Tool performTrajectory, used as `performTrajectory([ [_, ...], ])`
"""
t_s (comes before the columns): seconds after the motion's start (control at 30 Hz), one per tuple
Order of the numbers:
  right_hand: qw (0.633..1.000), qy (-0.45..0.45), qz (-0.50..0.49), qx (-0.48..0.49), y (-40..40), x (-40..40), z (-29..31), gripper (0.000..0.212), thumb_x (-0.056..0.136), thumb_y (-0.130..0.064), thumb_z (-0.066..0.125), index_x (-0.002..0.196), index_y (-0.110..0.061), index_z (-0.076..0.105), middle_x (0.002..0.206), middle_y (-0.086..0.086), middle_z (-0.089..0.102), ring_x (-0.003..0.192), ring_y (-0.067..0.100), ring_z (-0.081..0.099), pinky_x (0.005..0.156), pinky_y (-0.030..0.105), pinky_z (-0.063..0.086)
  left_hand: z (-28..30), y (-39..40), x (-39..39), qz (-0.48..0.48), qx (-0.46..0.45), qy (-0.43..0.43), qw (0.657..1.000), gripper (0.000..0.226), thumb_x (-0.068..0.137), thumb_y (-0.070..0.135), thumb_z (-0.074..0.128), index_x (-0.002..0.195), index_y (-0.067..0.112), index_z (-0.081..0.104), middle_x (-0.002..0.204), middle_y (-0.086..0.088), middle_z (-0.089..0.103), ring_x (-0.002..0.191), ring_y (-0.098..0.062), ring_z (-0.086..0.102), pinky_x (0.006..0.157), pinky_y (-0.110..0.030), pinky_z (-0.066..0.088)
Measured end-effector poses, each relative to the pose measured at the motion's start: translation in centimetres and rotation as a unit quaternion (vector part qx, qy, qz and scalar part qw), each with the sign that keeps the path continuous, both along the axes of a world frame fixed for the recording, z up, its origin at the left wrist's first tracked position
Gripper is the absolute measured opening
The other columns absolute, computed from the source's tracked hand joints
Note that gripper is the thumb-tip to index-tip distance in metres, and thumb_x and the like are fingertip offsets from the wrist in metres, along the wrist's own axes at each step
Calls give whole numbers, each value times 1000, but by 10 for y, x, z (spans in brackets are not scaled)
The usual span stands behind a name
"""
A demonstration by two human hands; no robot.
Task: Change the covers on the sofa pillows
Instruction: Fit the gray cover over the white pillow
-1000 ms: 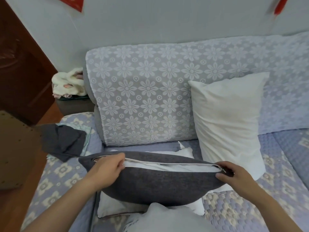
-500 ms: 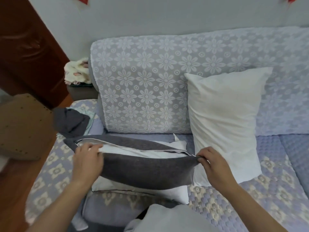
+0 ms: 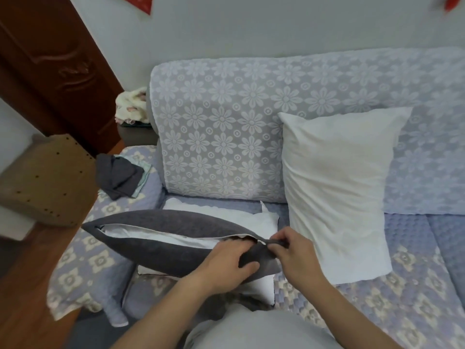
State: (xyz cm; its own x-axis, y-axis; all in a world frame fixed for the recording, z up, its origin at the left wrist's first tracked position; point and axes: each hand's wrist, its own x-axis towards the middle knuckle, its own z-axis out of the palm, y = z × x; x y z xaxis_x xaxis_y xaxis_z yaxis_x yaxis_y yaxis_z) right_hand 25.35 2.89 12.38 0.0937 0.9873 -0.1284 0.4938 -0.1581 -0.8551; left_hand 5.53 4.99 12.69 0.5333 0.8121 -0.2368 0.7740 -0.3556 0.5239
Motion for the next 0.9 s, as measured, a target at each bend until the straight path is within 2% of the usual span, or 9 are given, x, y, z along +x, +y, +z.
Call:
performTrajectory([
  [0.07, 1000, -15, 19, 7, -4, -1, 4, 19, 86, -10, 69, 78, -26, 63, 75, -15, 68, 78, 1, 62, 69, 17, 47, 3, 3, 15, -45, -32, 78, 995, 29, 92, 54, 51, 92, 26, 56, 96, 4, 65, 91, -18, 55, 85, -38, 40],
  [0.2, 994, -79, 69, -15, -9, -8, 2, 10, 88, -19, 65, 83, -26, 60, 80, -11, 68, 79, 8, 62, 73, 31, 50, 6, 12, 37, -68, -114, 220, 966, 50, 99, 62, 38, 104, 21, 65, 110, -8, 69, 99, -25, 58, 84, -35, 38],
  [0.33, 999, -36, 20, -26, -7, 6, -2, 14, 89, -18, 66, 81, -28, 61, 78, -14, 67, 79, 4, 62, 71, 25, 49, 7, -2, 36, 1, -55, 80, 995, 40, 90, 59, 45, 80, 21, 50, 89, 2, 65, 84, -19, 57, 74, -35, 41],
  [0.4, 999, -28, 33, -17, -5, 7, -3, 13, 90, -16, 66, 82, -27, 62, 79, -14, 67, 80, 3, 61, 71, 22, 48, 0, -13, 31, 62, -17, 30, 997, 25, 89, 50, 56, 86, 26, 51, 93, 11, 59, 90, -14, 52, 85, -34, 43],
  [0.5, 998, -9, 61, -13, -4, 3, -7, 10, 90, -15, 64, 87, -24, 63, 84, -13, 68, 85, 5, 62, 78, 29, 50, -14, -17, 26, 107, 32, 134, 985, 33, 91, 50, 59, 118, 30, 55, 124, 7, 53, 120, -20, 43, 104, -34, 31],
  [0.57, 997, 6, 71, -15, -2, 1, -9, 10, 91, -14, 63, 89, -24, 63, 86, -13, 68, 86, 5, 63, 79, 33, 51, -18, -11, 26, 125, 41, 138, 982, 34, 91, 47, 61, 122, 32, 57, 129, 7, 52, 125, -20, 41, 105, -34, 28],
  [0.67, 996, 15, 85, -26, 1, -1, -10, 13, 93, -14, 61, 90, -27, 59, 92, -14, 69, 89, 4, 64, 82, 34, 52, -18, -10, 25, 130, 78, 54, 987, 9, 88, 26, 64, 96, 30, 64, 110, 12, 56, 110, -15, 45, 92, -31, 31],
  [0.77, 987, 8, 148, -62, 2, -2, -14, 20, 90, -18, 64, 94, -34, 52, 100, -20, 66, 90, -2, 62, 80, 27, 49, -16, -9, 19, 142, 83, -9, 986, 22, 75, 7, 57, 64, 20, 44, 72, 8, 48, 74, -19, 46, 66, -34, 32],
  [0.9, 969, -73, 227, -57, 13, -7, -18, 37, 80, -29, 71, 114, -36, 57, 99, -20, 63, 91, -4, 57, 77, 17, 40, -7, -3, 18, 167, 61, -90, 980, 17, 78, 12, 58, 70, 15, 44, 65, 1, 54, 64, -20, 48, 58, -44, 40],
])
